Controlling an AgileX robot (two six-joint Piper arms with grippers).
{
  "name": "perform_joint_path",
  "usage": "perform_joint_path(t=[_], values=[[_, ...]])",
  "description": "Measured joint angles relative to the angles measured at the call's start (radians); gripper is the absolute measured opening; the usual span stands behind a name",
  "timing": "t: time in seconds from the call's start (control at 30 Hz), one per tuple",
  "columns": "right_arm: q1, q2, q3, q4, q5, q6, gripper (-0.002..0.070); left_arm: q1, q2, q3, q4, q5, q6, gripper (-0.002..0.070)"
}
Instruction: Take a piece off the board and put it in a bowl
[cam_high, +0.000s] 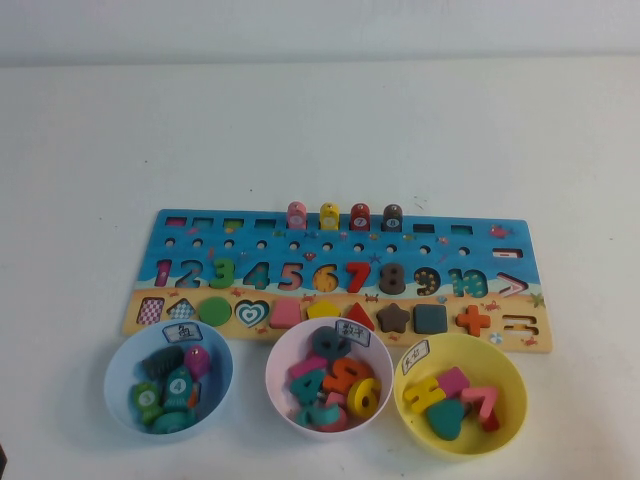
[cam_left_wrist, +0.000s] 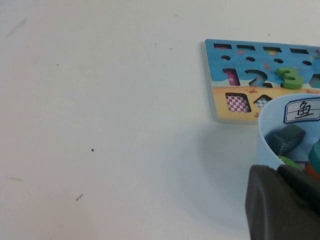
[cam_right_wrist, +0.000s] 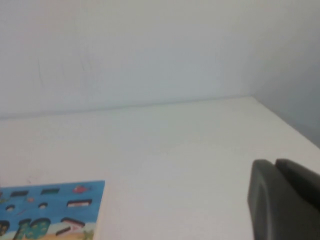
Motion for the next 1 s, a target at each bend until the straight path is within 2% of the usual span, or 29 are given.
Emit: perform_joint_path(t=[0.2,0.3,0.57,1.0], values=[[-0.001,0.000,0.000,0.405,0.156,-0.399,-0.0017,0.000,0.000,0.000,0.000,0.000,0.000,-0.0005],[-0.001,0.000,0.000,0.473,0.278,-0.472,-0.0017,0.000,0.000,0.000,0.000,0.000,0.000,-0.0005],[-0.001,0.000,0.000,0.474,0.363,-0.495,-0.0017,0.000,0.000,0.000,0.000,0.000,0.000,-0.0005],[-0.001,0.000,0.000,0.478,0.369,-0.497,-0.0017,0.000,0.000,0.000,0.000,0.000,0.000,-0.0005]])
